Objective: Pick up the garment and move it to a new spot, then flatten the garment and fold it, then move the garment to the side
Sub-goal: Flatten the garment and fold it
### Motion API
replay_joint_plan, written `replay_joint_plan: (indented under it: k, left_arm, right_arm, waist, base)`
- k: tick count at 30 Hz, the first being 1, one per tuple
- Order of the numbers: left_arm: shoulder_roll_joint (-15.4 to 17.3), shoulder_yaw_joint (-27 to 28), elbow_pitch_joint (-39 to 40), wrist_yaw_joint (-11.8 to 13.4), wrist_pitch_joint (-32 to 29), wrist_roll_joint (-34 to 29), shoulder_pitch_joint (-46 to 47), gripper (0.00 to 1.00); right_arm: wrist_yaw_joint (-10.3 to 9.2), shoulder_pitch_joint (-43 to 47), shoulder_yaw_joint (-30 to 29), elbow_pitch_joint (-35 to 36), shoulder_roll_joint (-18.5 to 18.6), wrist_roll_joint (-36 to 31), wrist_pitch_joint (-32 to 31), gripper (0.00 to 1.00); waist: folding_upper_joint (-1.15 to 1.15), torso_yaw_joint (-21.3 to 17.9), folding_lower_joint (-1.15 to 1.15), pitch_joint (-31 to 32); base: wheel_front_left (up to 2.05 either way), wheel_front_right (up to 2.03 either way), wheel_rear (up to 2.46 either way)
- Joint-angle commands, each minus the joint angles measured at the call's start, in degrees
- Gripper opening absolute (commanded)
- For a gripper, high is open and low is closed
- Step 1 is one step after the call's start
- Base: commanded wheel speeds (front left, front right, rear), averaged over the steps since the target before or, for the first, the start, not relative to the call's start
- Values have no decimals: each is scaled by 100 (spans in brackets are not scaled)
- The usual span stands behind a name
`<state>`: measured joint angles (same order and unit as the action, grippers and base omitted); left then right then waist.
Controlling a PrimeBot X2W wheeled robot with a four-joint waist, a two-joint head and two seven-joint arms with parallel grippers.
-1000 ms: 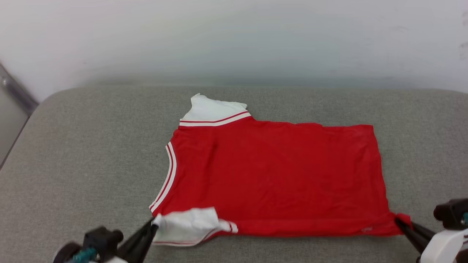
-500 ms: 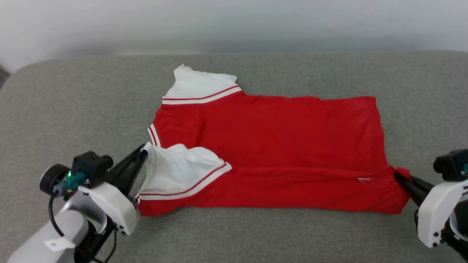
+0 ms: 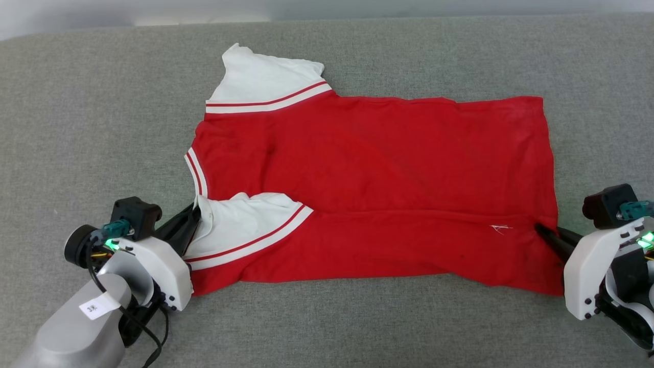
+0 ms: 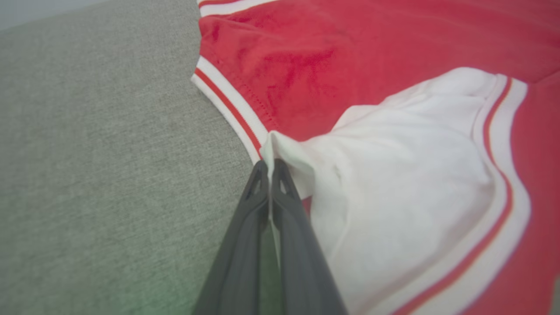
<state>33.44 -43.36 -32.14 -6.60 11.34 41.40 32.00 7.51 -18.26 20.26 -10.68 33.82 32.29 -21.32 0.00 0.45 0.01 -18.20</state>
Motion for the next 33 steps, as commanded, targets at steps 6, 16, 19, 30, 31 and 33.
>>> replay_joint_plan:
  k: [6,16,19,30,31,33]
  left_arm:
    - [-162,-266,-510,-72,63,144,148,0]
    - [151,-364,-407,-82,223,87,532,100]
    - [306,-382,-93,-83,-35,273,664,100]
    - [1077,-804,1290,-84,-2526,1207,1152,100]
    - [1112,-850,1363,-84,-2809,1340,1175,100]
    - [1194,-902,1472,-84,-3331,1633,1195,100]
  right_arm:
    - [-3,-231,176,-327,-91,191,141,85]
    - [-4,-13,74,-268,131,274,581,100]
    - [-3,94,-39,-121,190,261,648,100]
    - [-3,436,-366,346,104,109,484,100]
    - [-4,444,-381,376,88,92,475,100]
    - [-4,466,-395,422,40,48,446,100]
  waist:
    - [0,-6,-1,106]
    - [0,139,-1,733]
    - [0,187,-1,893]
    - [0,229,-1,1120]
    - [0,221,-1,1119]
    - [0,197,-1,1106]
  base:
    - [0,0,0]
    - [0,0,0]
    - [0,0,0]
    - [0,0,0]
    - [0,0,0]
    - [0,0,0]
